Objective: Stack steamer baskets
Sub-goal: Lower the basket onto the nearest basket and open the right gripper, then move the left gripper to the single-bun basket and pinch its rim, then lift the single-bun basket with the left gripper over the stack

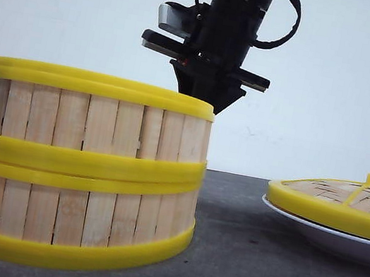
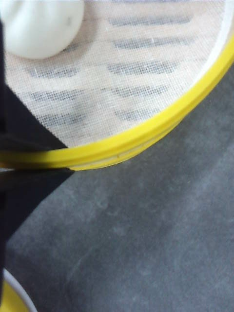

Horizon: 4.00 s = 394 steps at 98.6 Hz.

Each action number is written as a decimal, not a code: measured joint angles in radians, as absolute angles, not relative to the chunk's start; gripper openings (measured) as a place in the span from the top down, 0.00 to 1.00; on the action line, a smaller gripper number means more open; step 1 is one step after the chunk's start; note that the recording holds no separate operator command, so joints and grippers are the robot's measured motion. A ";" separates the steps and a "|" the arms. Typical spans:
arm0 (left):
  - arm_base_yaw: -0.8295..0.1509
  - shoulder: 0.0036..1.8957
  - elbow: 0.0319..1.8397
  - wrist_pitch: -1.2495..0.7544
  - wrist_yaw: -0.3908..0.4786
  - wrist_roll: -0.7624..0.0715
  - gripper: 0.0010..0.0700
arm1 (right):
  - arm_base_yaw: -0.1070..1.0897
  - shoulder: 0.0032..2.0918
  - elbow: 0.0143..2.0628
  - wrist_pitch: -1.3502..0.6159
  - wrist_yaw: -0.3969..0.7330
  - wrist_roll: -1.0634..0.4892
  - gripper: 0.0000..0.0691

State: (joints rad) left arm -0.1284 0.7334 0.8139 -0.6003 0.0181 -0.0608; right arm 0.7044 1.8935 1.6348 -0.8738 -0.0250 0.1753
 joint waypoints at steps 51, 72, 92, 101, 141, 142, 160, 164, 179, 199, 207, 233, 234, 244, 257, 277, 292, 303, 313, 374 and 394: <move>0.051 1.016 0.968 -0.470 0.025 -0.064 0.41 | 0.701 1.676 1.635 -0.942 -0.026 0.160 0.47; 0.130 1.251 1.020 -0.419 0.025 -0.064 0.41 | 0.664 1.472 1.635 -0.998 -0.022 0.137 0.47; 0.159 1.451 1.082 -0.390 0.025 -0.064 0.41 | 0.519 1.300 1.635 -1.124 0.045 0.126 0.47; 0.159 1.520 1.108 -0.376 0.025 -0.064 0.41 | 0.437 1.261 1.633 -1.206 0.057 0.123 0.47; 0.161 1.708 1.166 -0.353 0.025 -0.064 0.53 | 0.232 1.052 1.269 -1.157 0.055 0.101 0.47; 0.161 1.710 1.166 -0.350 0.025 -0.064 0.55 | 0.229 1.047 1.259 -1.154 0.055 0.101 0.47; 0.167 1.720 1.166 -0.332 0.009 -0.064 0.87 | 0.195 0.984 1.124 -1.121 0.051 0.101 0.47; 0.168 1.720 1.166 -0.330 0.003 -0.065 0.92 | 0.194 0.974 1.113 -1.120 0.049 0.101 0.47; 0.168 1.723 1.166 -0.313 0.004 -0.071 0.97 | 0.194 0.942 1.110 -1.117 0.044 0.101 0.47; 0.172 1.728 1.172 -0.311 0.008 -0.071 0.97 | 0.194 0.903 1.110 -1.118 0.019 0.101 0.47; 0.174 1.732 1.201 -0.340 0.012 -0.070 0.97 | 0.194 0.894 1.110 -1.121 0.018 0.101 0.47; 0.174 1.735 1.430 -0.526 0.040 -0.062 0.97 | 0.194 0.881 1.110 -1.157 0.006 0.101 0.47; 0.174 1.735 1.439 -0.534 0.043 -0.062 0.97 | 0.194 0.881 1.110 -1.158 0.004 0.101 0.47; 0.176 1.735 1.541 -0.616 0.069 -0.051 0.97 | 0.194 0.879 1.110 -1.158 0.001 0.101 0.47; 0.176 1.733 1.641 -0.691 0.131 -0.044 0.97 | 0.196 0.876 1.110 -1.158 0.001 0.100 0.47; 0.175 1.676 1.708 -0.796 0.245 -0.044 0.97 | 0.196 0.876 1.110 -1.158 0.001 0.081 0.47; 0.175 1.584 1.720 -0.837 0.316 -0.042 0.97 | 0.196 0.876 1.110 -1.153 0.001 0.074 0.47; 0.175 1.511 1.724 -0.884 0.369 -0.039 0.97 | 0.196 0.876 1.110 -1.153 0.001 0.065 0.47; 0.174 1.457 1.729 -0.945 0.418 -0.024 0.97 | 0.196 0.876 1.110 -1.153 0.000 0.056 0.47; 0.030 1.358 1.730 -1.224 0.523 0.121 0.97 | 0.196 0.876 1.110 -1.153 -0.031 0.047 0.47; -0.014 1.303 1.647 -1.207 0.539 0.137 0.97 | 0.196 0.876 1.110 -1.152 -0.031 0.047 0.47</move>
State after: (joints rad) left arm -0.0143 1.3033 1.6470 -1.2072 0.5392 0.1368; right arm 0.1963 0.8764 1.1099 -1.1519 -0.0307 0.0475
